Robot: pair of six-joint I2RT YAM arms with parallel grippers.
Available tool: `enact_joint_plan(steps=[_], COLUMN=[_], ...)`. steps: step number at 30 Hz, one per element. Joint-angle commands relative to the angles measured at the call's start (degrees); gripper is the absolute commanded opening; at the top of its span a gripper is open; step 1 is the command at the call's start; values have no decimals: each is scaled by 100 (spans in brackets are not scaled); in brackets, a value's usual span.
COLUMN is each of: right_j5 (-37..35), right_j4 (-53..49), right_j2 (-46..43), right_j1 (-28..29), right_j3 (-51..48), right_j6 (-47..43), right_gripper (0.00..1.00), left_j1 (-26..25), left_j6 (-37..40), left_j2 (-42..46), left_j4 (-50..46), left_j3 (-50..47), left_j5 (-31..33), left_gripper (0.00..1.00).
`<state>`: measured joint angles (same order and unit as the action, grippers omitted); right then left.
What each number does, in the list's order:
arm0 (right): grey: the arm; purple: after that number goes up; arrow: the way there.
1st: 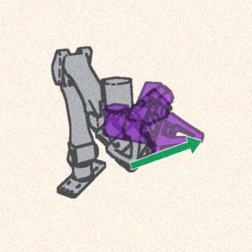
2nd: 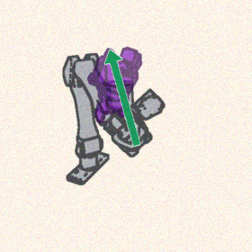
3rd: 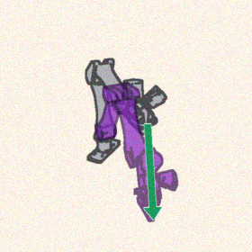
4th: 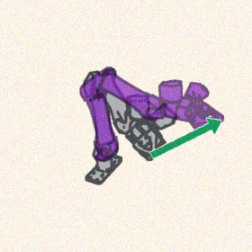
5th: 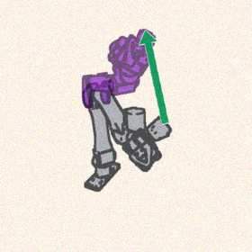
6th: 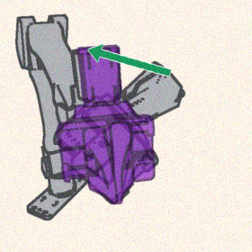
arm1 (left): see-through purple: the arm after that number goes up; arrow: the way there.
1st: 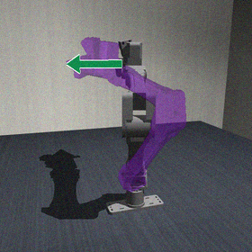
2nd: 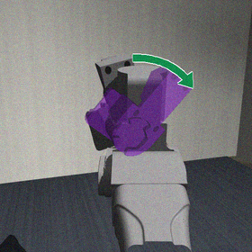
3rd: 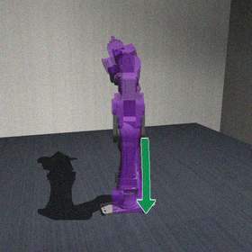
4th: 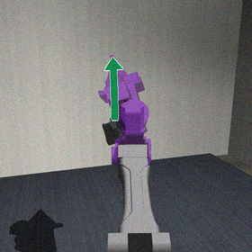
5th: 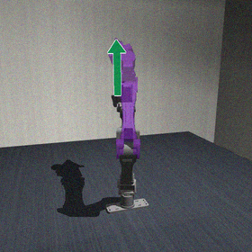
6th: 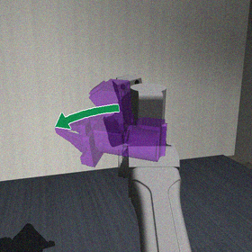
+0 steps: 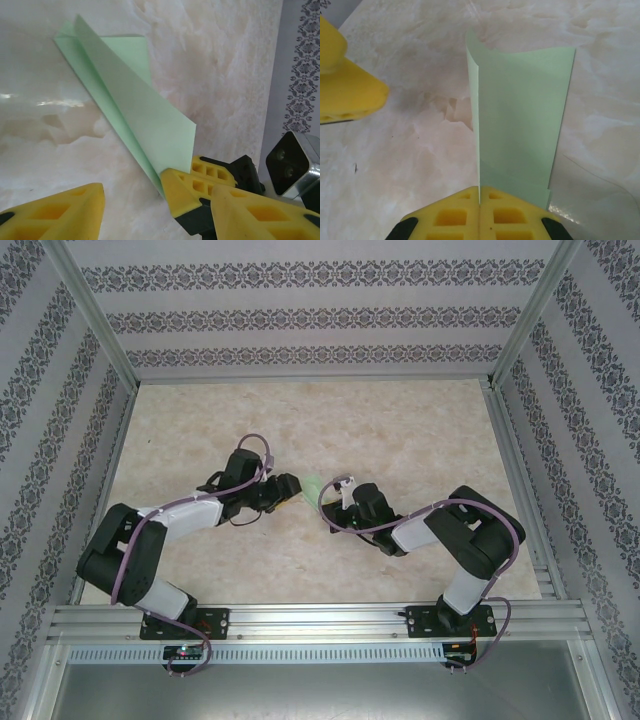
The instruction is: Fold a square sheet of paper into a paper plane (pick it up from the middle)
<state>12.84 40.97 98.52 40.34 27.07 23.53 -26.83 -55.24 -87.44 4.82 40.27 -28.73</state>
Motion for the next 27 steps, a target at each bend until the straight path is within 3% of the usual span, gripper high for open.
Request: enact_joint_plan(steps=[1, 27], right_j5=[367, 1296], right_j4=[16, -37], right_j2=[57, 449], right_j1=[-71, -709], right_j3=[62, 220], right_j6=[321, 1857], right_gripper=[0, 0], left_j1=[-143, -440], left_j6=[102, 67], left_j2=[-225, -1332], left_j4=[729, 1914], left_j3=[-84, 134], left_j5=[-175, -523], left_gripper=[56, 42])
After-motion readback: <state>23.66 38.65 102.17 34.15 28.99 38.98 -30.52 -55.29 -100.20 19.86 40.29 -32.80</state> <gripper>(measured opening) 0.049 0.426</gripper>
